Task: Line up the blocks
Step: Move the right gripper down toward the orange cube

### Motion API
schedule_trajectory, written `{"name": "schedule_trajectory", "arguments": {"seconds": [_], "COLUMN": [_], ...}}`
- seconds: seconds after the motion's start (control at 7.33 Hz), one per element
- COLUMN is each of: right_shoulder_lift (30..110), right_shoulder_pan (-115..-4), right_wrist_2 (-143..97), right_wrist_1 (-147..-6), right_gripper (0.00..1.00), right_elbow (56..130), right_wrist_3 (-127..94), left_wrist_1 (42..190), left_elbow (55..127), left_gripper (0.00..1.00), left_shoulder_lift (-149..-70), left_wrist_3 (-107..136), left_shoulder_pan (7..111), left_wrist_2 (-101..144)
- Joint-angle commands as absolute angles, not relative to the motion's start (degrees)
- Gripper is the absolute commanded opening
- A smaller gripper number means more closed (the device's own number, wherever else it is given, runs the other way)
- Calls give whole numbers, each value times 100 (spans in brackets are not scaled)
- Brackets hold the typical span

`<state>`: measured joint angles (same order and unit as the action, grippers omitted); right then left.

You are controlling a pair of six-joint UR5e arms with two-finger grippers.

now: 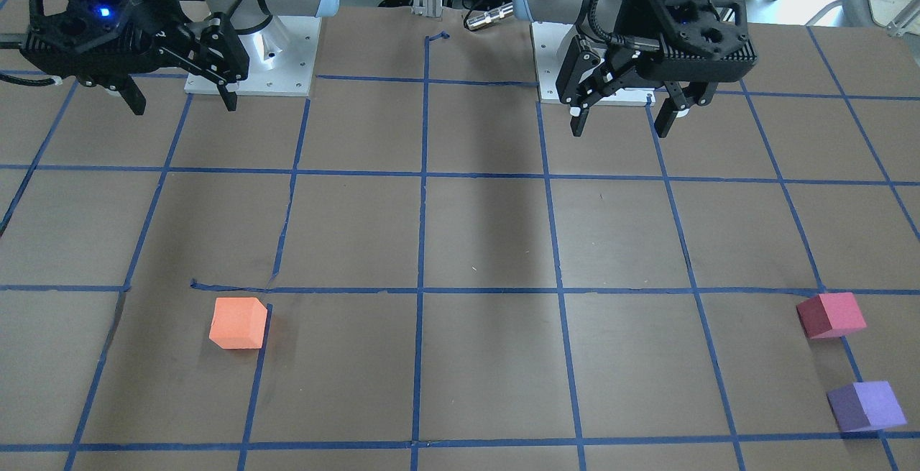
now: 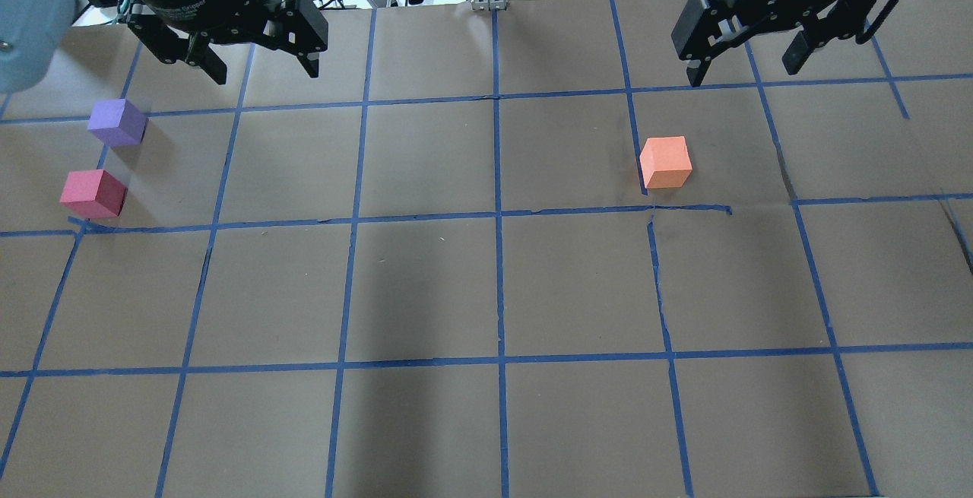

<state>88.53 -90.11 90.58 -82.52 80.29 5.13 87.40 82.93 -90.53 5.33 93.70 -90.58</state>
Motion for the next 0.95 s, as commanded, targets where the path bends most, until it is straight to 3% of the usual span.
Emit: {"name": "schedule_trajectory", "arguments": {"seconds": [0.0, 0.41, 0.82], "right_shoulder_lift": [8370, 7657, 6997], "right_shoulder_pan": [-8939, -8710, -8719], "right_wrist_2": [9201, 9361, 9369], "right_wrist_1": [-8305, -8927, -10885], "right_gripper": [100, 100, 100], "right_elbow": [8077, 8165, 9086], "right_wrist_3": [501, 475, 483], "left_wrist_1": [8763, 8763, 8745], "left_elbow": [8332, 8350, 8420], "left_gripper": [100, 100, 100], "left_shoulder_lift": [-9000, -9009, -8991], "left_wrist_3": [519, 519, 510], "left_shoulder_pan": [9369, 9404, 9404], "left_wrist_2": [-9070, -9044, -9079]}}
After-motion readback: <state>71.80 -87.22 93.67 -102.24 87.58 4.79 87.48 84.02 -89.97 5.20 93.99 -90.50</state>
